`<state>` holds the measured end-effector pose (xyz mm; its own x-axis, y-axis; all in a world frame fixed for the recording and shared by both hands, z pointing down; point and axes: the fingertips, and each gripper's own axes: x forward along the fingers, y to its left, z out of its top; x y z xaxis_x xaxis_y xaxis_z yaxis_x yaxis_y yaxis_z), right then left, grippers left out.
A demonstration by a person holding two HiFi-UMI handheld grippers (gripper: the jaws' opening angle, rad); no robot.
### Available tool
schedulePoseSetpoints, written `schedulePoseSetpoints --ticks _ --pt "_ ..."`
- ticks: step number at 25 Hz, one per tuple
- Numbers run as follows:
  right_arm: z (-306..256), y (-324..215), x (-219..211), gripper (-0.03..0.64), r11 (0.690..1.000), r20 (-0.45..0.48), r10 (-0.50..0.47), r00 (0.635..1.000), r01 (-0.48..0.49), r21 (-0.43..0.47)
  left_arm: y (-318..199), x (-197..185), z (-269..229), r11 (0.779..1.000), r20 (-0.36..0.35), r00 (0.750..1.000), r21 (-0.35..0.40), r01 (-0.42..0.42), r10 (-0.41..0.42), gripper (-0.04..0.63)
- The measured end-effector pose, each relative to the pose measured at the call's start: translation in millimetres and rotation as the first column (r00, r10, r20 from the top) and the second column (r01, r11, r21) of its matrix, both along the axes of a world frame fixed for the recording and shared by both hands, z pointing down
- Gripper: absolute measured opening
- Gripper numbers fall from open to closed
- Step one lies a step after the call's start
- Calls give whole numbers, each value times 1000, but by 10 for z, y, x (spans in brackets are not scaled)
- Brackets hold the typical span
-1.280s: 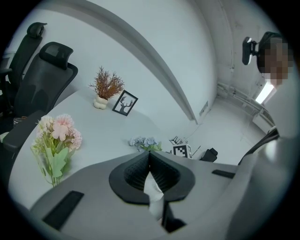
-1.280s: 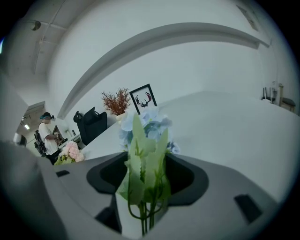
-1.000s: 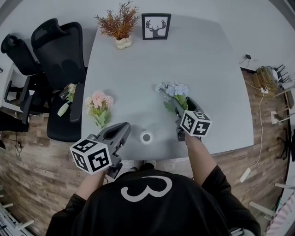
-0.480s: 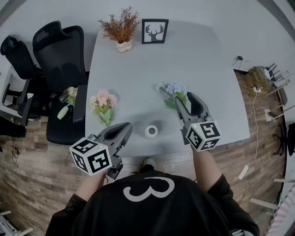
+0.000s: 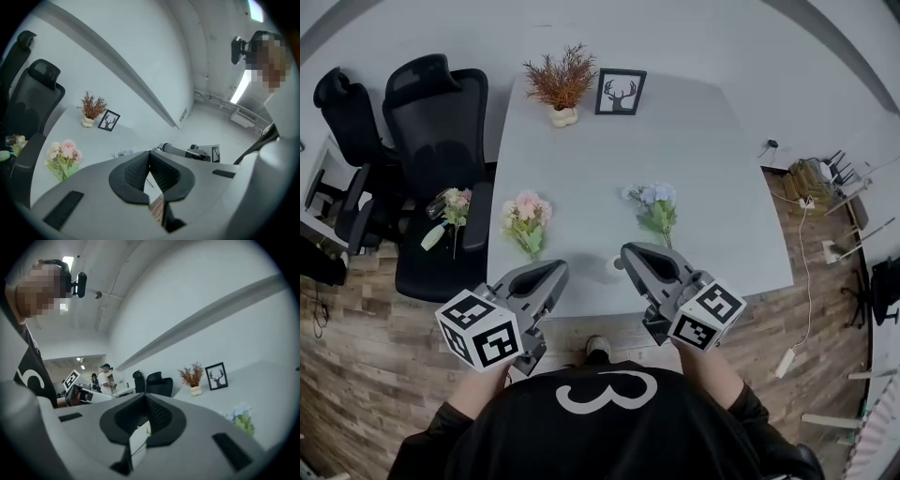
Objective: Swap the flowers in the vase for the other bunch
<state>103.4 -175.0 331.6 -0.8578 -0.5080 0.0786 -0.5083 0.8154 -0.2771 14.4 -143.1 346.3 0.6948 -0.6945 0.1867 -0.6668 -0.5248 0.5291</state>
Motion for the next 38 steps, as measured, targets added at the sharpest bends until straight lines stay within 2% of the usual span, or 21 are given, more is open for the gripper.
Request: schedulePoseSetpoints --ticks 5,12,17,26,33,38 --pt "94 350 -309 9 994 2 -96 995 96 -50 232 -116 -37 1000 20 1000 25 -6 5 11" --pt "199 607 -449 9 987 5 -133 991 133 -85 392 -167 -20 1000 12 1000 30 -1 1 11" --pt "181 666 -480 9 986 7 -138 990 138 -90 466 -184 -88 998 23 1000 60 -4 3 11" --pt "198 812 -623 9 985 -7 -142 990 140 -99 588 -313 -8 1000 -14 1000 20 4 -4 11" --pt "201 967 -867 9 987 -40 -128 991 124 -98 774 -631 -46 999 -28 999 22 30 -29 11" --pt "287 1060 -1014 9 993 -84 -70 994 61 -100 1011 -937 -29 998 -37 997 26 65 -64 11"
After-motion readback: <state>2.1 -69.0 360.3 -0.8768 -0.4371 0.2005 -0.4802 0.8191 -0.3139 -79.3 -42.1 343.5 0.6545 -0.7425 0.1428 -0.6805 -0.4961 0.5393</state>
